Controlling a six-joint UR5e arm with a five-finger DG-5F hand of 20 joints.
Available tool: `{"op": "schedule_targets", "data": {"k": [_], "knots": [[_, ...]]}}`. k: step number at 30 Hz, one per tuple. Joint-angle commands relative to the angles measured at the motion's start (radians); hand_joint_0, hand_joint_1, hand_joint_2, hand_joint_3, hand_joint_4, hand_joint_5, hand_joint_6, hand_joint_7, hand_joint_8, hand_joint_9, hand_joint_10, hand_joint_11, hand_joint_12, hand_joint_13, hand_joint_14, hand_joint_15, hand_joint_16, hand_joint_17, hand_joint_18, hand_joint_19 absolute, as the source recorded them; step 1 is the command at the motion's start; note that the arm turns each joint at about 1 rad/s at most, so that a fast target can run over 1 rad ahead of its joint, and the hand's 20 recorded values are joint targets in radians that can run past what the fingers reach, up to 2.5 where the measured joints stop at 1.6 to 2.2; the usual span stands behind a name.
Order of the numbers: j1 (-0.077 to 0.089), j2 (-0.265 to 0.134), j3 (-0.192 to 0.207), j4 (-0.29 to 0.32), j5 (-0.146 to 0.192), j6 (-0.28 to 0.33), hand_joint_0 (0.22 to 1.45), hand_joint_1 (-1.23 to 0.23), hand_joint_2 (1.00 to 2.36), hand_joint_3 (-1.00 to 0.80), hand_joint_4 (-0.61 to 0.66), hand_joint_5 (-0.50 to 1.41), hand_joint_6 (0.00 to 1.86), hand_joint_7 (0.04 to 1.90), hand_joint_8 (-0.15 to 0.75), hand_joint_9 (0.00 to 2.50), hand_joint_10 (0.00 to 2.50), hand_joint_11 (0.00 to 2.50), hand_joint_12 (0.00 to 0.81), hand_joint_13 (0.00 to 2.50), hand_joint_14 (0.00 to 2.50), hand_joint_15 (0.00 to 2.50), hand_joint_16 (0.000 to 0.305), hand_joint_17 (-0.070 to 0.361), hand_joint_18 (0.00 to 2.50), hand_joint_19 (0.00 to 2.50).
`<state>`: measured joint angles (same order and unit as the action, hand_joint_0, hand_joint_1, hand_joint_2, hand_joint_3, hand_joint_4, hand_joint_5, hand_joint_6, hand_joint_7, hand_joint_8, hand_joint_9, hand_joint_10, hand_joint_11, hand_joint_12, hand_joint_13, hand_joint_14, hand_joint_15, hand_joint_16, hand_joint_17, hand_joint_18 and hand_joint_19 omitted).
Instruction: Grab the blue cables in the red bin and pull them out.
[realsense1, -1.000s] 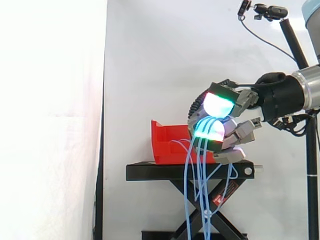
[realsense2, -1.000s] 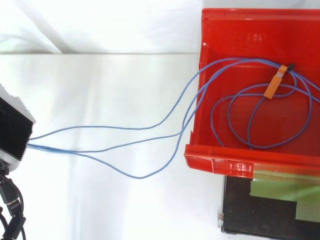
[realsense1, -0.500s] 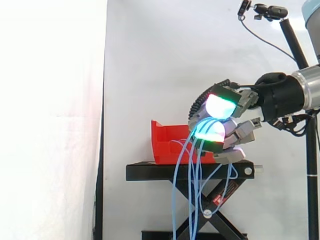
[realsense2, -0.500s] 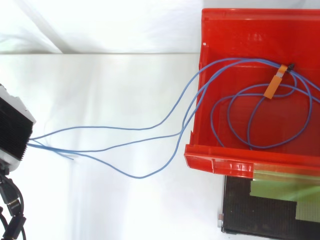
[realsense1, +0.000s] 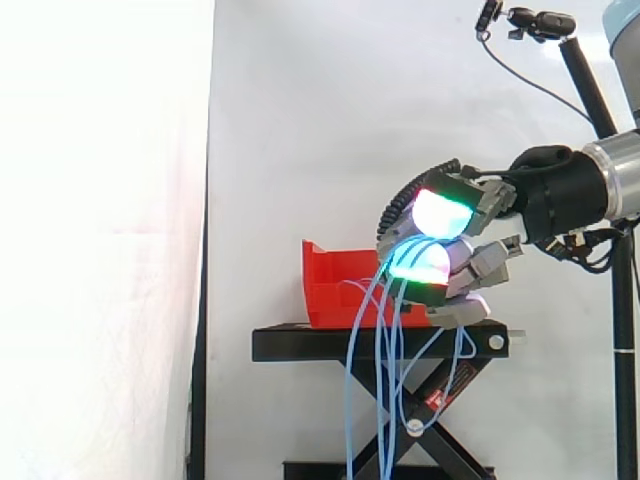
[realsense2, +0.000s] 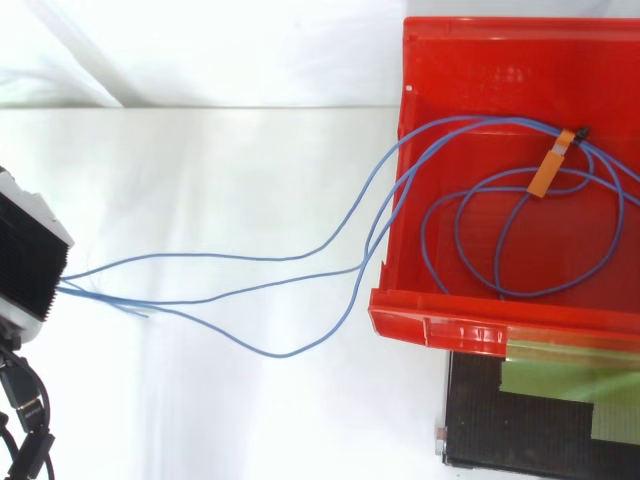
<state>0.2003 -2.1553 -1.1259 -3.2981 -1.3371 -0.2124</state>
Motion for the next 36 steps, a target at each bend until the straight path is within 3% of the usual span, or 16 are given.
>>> {"op": "schedule_targets", "data": {"k": [1,36], "knots": [[-0.002,0.0,0.0,0.0,0.0,0.0,0.82,-1.01,1.0,-1.0,0.28,0.76,0.71,0.47,0.32,0.6,2.5,0.51,0.363,1.01,2.5,0.44,0.043,0.097,1.15,1.18],[-0.007,0.0,0.0,0.0,-0.007,0.0,0.84,-1.06,1.0,-1.0,0.3,0.71,0.8,0.42,0.323,0.57,2.5,0.5,0.36,1.0,2.5,0.43,0.042,0.095,1.15,1.24]]}}
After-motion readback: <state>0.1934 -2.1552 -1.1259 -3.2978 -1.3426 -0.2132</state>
